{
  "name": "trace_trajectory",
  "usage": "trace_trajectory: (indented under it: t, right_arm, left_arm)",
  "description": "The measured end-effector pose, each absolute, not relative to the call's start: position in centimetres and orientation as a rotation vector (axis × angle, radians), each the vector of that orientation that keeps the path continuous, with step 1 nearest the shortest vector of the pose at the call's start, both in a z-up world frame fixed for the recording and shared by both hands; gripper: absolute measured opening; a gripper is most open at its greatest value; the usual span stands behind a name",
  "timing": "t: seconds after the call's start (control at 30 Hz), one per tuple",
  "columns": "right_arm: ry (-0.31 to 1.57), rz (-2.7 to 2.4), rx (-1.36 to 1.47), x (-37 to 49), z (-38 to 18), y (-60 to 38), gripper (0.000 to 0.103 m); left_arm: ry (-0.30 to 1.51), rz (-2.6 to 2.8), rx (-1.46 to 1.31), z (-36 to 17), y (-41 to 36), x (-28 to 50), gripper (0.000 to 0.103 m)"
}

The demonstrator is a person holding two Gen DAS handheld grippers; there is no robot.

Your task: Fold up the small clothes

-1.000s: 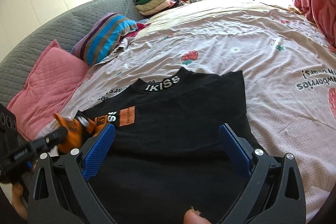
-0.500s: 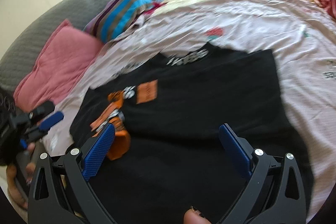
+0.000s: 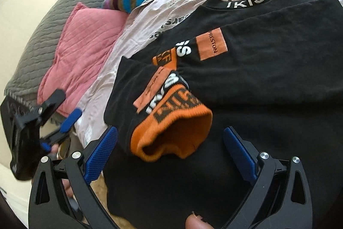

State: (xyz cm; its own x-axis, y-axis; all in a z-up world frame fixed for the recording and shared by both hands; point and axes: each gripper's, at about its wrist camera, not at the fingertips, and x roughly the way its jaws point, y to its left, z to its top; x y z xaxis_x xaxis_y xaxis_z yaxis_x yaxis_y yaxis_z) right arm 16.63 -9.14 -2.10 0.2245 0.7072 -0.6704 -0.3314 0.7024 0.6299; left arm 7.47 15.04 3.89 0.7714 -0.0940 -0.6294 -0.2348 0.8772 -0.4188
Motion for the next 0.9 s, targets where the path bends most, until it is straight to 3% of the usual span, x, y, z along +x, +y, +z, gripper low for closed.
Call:
trace_trajectory:
  t: [0.07,0.13,0.23,0.3,0.4,0.9]
  right_arm:
    - [1.135,0.721,0.395,17.0,-2.1,-8.8,0.097]
    - [1.137,0.707,0.396,17.3,-2.2,-8.5,0.086]
    - [1.143,0.701,0.384,17.6,-2.5,-8.0,0.06]
    - [1.134,0.704,0.361,17.7,-2.5,-7.6,0.032]
    - [1.079,0.74,0.325,17.4,-1.4,-7.0,0.007]
    - [0.72,0.773,0.152,18.3,7.3,-9.7,0.005]
  left_arm:
    - [0.692,0.084,-0.51,3.8,15.5,7.3,0.093]
    - [0.686,0.089,-0.518,3.8,15.8,7.2,0.093]
    - [0.686,0.095,-0.52,3.7,16.0,7.1,0.093]
    - [0.689,0.096,-0.514,3.6,16.1,7.1,0.093]
    - [0.689,0.113,-0.491,3.7,16.1,6.9,0.093]
    - [0.698,0.109,-0.488,3.6,16.0,7.0,0.093]
